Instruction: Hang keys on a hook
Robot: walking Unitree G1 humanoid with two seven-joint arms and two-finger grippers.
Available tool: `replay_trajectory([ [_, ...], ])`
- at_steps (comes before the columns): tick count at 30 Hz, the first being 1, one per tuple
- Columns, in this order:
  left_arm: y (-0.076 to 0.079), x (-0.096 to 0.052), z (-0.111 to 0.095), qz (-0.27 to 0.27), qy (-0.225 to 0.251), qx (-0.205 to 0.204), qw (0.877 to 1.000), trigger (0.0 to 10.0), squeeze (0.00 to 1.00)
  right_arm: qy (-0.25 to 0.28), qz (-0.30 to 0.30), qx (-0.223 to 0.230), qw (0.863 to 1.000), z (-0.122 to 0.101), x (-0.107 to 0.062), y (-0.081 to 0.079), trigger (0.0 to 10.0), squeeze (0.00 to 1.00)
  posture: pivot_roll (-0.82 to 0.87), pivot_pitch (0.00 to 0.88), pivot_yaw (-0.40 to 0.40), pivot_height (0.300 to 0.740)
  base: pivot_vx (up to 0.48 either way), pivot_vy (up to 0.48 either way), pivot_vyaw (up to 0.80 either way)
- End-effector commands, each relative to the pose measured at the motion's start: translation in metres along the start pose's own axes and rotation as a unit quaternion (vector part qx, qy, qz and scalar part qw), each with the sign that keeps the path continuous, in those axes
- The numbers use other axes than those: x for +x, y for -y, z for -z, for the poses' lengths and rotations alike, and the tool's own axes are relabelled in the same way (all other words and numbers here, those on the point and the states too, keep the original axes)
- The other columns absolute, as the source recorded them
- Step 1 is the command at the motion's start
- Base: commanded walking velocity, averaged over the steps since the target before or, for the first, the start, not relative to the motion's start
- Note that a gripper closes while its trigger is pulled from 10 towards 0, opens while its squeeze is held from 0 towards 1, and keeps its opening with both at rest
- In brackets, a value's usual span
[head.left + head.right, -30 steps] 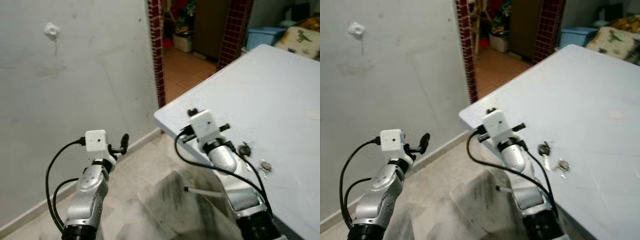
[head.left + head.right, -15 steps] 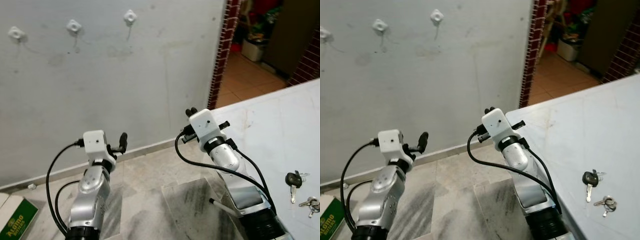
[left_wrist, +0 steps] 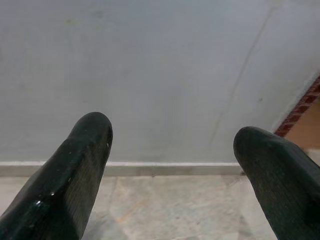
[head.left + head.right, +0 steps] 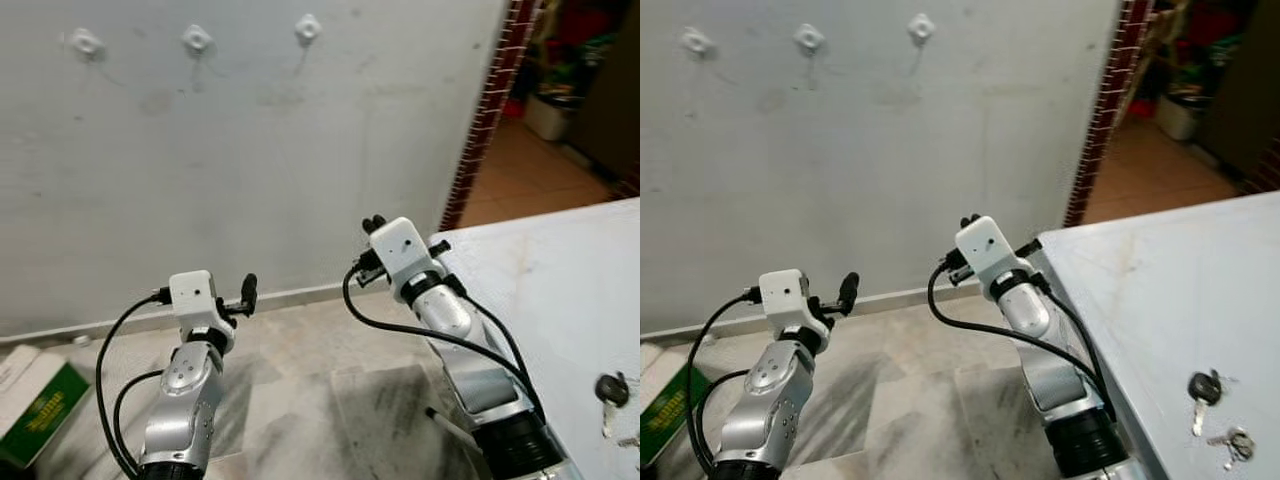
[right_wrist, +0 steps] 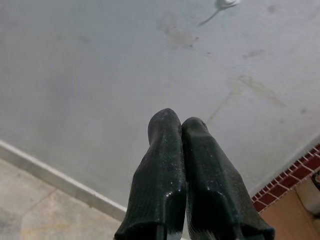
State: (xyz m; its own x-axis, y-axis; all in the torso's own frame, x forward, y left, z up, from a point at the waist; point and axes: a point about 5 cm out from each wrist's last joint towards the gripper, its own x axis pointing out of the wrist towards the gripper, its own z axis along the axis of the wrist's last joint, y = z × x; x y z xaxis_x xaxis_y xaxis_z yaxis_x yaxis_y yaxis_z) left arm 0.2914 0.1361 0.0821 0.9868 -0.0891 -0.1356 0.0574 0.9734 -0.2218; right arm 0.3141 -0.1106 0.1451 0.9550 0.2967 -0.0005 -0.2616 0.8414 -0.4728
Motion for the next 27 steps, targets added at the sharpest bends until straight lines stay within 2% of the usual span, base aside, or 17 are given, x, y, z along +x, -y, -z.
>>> replay_trajectory([
  [1,-0.0058,0.0015,-0.0029,-0.004,-0.002,0.006,1.0,10.0,0.0,0.012,0.0,0.008,1.0,-0.0073,0.0021,-0.002,10.0,0.0,-0.05,0.0,0.044,0.74,0.0,0.0,0.8],
  [7,-0.0015,0.0014,-0.004,0.008,0.0,0.002,1.0,10.0,0.0,0.01,0.007,0.012,1.0,-0.0052,0.0012,0.0003,10.0,0.0,-0.05,0.0,0.05,0.74,0.0,0.0,0.55],
  [15,0.0,-0.0018,-0.0031,0.023,-0.001,-0.01,1.0,10.0,0.0,0.013,0.016,0.018,1.0,-0.0062,0.0034,0.0026,10.0,0.0,-0.05,0.0,0.05,0.74,0.0,0.0,0.0],
  [27,0.0036,-0.002,-0.0034,0.041,-0.001,-0.021,0.999,10.0,0.0,0.015,0.017,0.02,1.0,-0.0061,0.0035,0.0046,10.0,0.0,-0.06,0.0,0.052,0.74,0.327,0.0,0.0],
])
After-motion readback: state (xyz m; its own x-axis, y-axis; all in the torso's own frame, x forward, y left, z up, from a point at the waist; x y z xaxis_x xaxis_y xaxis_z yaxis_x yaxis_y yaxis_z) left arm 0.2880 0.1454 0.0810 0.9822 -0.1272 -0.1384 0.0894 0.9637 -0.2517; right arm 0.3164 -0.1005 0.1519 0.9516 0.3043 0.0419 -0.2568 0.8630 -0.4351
